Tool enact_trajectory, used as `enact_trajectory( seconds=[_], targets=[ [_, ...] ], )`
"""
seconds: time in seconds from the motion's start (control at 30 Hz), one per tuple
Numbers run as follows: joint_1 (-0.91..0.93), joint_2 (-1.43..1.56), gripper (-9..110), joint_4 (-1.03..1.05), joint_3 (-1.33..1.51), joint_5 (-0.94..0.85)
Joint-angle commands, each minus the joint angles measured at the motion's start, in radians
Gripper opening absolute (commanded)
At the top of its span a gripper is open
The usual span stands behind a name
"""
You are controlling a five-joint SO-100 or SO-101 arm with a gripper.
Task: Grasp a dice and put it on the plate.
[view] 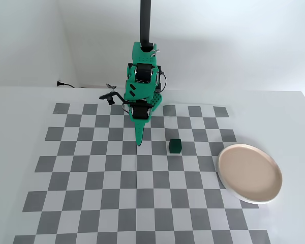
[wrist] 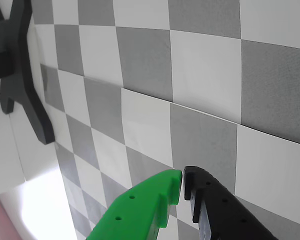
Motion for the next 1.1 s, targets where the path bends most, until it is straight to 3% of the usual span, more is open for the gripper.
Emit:
enact_trajectory(
  seconds=[0.0, 0.4, 0.57, 1.07],
  targets=[
    [0.054, 0.011, -4, 0.017, -0.017, 0.046],
    [-0.034, 0.012, -4, 0.003, -0.015, -0.006],
    [-0.043, 0.012, -4, -0.044, -0.015, -0.364],
    [-0.169, 0.009, -4, -0.173, -0.015, -1.209]
  ],
)
